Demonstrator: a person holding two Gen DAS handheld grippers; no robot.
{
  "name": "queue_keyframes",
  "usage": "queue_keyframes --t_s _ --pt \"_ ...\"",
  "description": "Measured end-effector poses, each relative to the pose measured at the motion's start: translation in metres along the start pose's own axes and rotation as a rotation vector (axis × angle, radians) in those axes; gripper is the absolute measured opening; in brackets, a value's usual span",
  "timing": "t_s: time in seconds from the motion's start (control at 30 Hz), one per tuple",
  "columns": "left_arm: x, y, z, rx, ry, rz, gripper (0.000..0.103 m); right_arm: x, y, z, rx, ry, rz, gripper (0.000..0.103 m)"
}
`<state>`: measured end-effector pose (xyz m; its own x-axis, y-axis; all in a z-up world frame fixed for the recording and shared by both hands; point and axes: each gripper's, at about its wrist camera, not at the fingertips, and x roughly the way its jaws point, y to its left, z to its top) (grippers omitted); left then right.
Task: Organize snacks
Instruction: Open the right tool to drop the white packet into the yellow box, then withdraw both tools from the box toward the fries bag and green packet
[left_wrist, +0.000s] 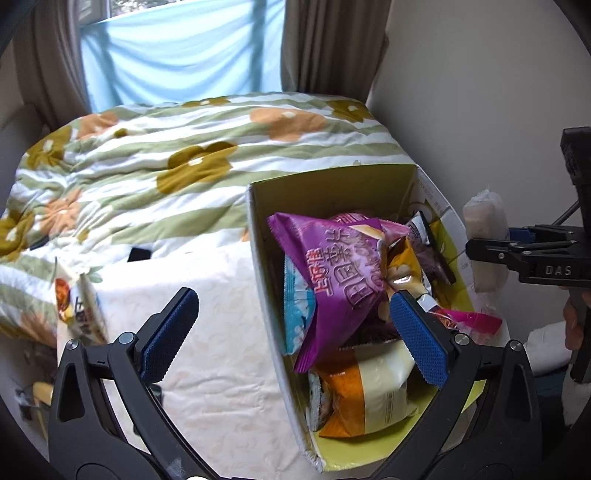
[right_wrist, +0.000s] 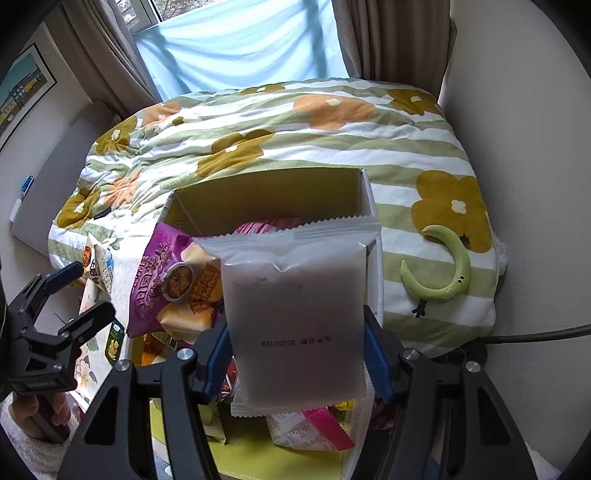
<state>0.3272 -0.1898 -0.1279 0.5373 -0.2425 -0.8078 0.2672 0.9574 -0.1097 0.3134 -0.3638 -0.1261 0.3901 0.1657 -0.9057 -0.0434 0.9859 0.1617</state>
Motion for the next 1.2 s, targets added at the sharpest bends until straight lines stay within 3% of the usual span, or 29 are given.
queue_keyframes --t_s 0.2,0.27,0.33,0.47,0.87,1.2 --pt "-0.009 0.011 -0.010 -0.022 -0.005 0.034 0.102 0.023 -0.005 -0.002 0.030 0.059 0.034 0.064" --pt "-0.011 0.014 -0.014 -0.027 -0.003 0.039 0.102 0.022 -0.005 -0.009 0.035 0.035 0.028 0.092" --pt "-0.012 0.015 -0.019 -0.028 0.001 0.043 0.102 0.018 -0.002 -0.017 0.022 0.011 0.005 0.101" --pt "-0.014 0.013 -0.024 -0.011 0.008 0.045 0.102 0.011 0.008 -0.030 -0.019 -0.019 -0.057 0.101" --pt "-0.055 -0.006 -0.014 0.054 -0.058 0.078 0.102 -0.041 0.034 -0.039 -0.018 -0.164 -0.071 0.101" --pt "-0.111 0.032 -0.029 0.019 -0.122 0.117 0.102 -0.070 0.073 -0.048 -0.052 -0.251 -0.088 0.102"
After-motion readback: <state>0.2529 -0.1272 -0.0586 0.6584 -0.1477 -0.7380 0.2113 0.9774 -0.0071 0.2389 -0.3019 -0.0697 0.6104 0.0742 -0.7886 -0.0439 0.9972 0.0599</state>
